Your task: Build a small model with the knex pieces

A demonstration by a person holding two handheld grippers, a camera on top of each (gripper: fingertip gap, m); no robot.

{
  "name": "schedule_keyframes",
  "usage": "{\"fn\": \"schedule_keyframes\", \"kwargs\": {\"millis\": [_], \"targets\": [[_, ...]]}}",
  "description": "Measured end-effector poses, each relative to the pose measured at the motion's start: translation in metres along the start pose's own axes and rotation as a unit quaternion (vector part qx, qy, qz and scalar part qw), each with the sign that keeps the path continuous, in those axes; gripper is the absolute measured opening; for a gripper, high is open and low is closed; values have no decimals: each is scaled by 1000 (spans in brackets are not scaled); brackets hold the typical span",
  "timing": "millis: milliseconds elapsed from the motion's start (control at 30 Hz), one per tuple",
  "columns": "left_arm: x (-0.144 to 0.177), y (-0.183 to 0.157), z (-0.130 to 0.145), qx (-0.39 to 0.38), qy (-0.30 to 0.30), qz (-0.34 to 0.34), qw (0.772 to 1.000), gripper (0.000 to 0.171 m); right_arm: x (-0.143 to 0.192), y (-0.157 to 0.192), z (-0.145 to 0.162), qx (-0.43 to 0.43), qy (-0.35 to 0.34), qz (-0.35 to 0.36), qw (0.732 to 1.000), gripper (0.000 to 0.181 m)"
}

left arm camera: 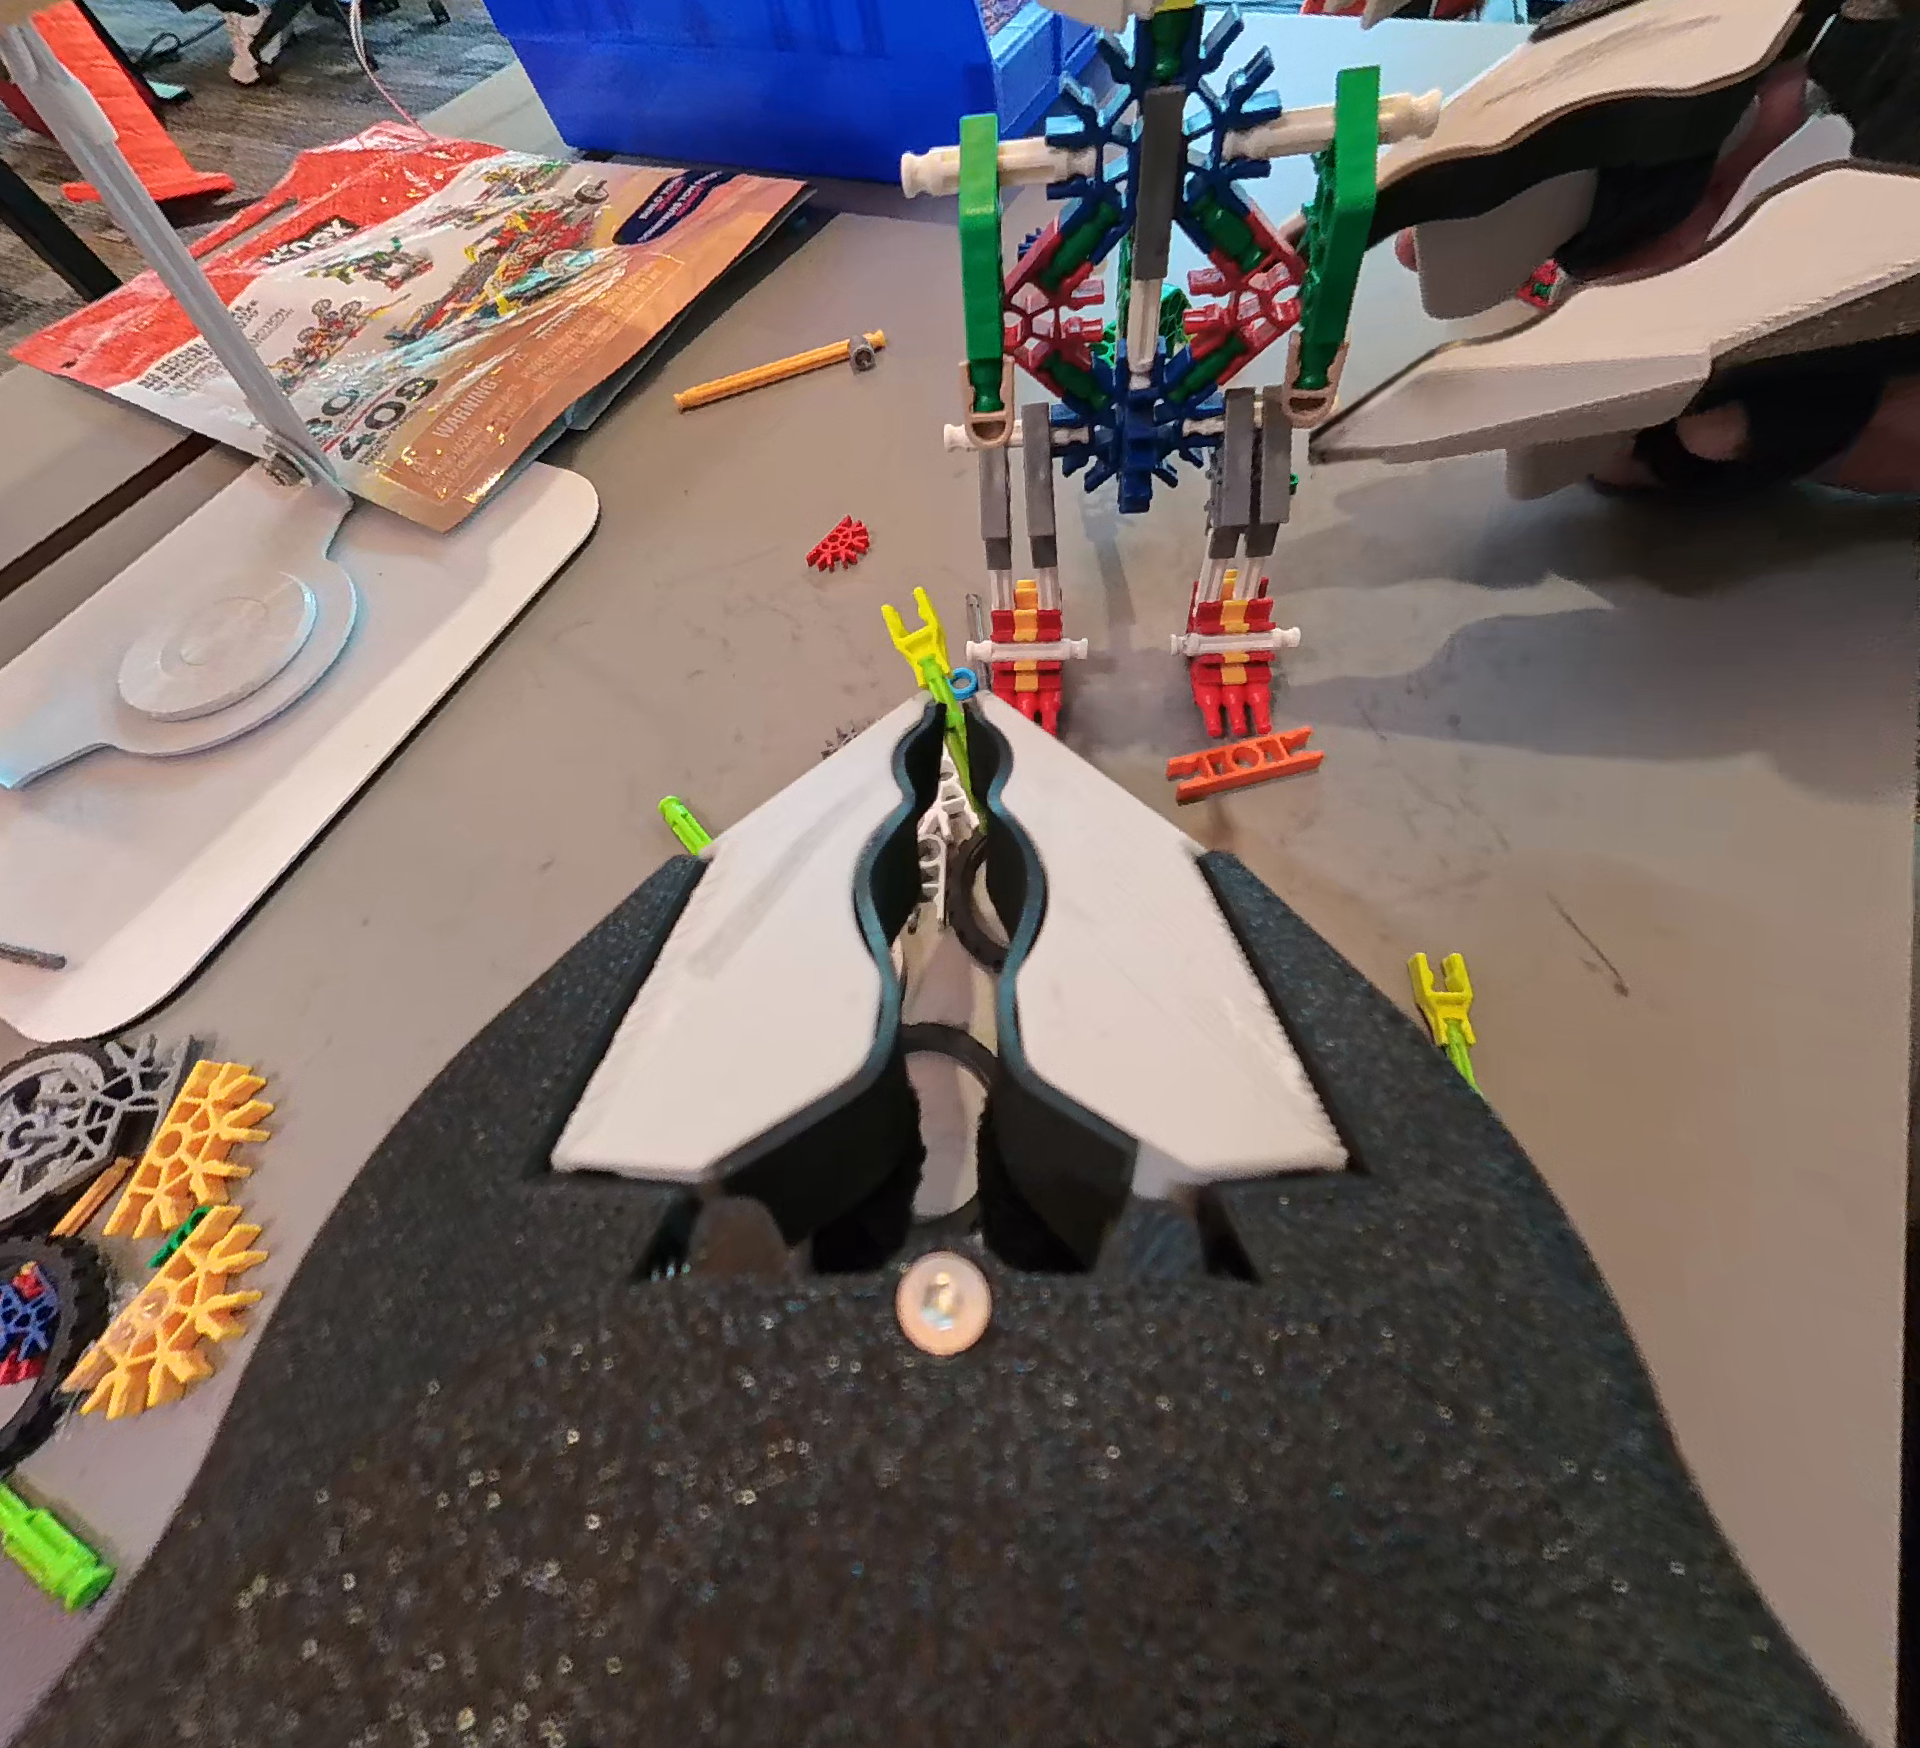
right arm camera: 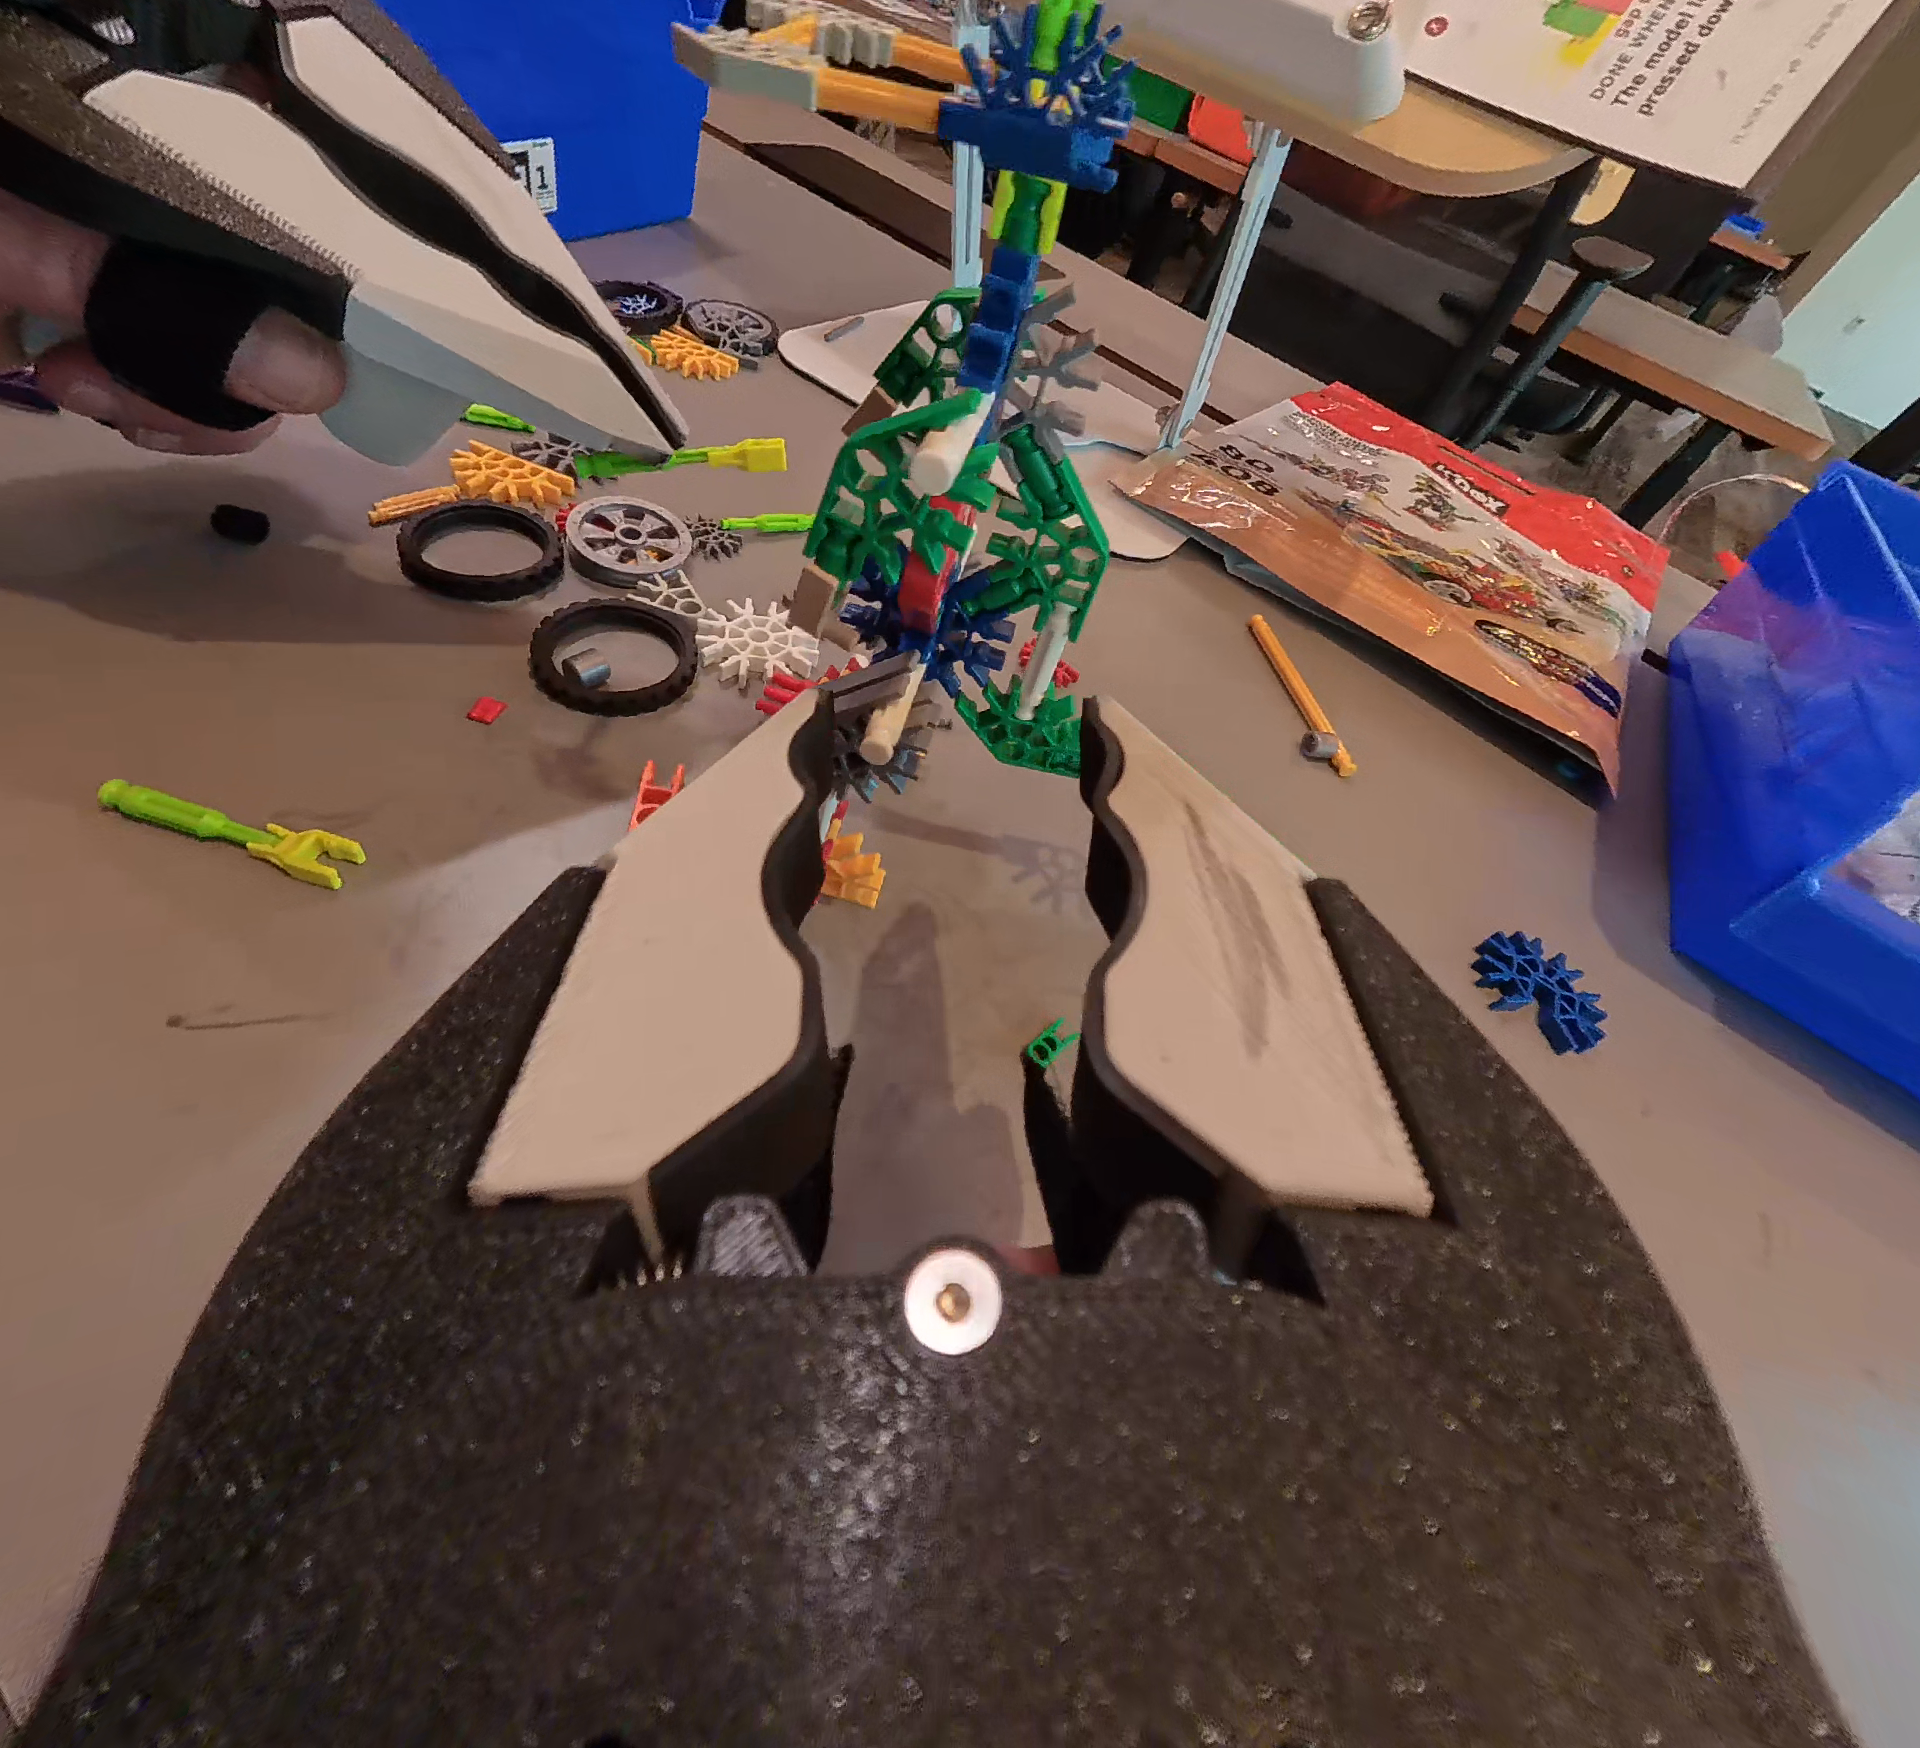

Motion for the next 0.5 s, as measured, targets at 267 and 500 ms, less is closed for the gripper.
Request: {"fn": "schedule_keyframes", "kwargs": {"millis": [267, 500], "targets": [[-1, -3, -1, -1, 0, 5, 1000, 2, 0, -2, 6, 17, 18, 10, 1000, 47], [-1, -4, -1, -2, 0, 6, 1000, 1, 0, -1, 7, 20, 21, 10, 1000, 47]]}}
Point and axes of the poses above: each gripper's, where its closed fingertips meet, x back along the fingers, z out of its underside, y = z × x across the jaws, the point moved 2 cm from there along x, back along the fingers, and after that the axes turned 2 degrees about z, right-handed, at the moved point
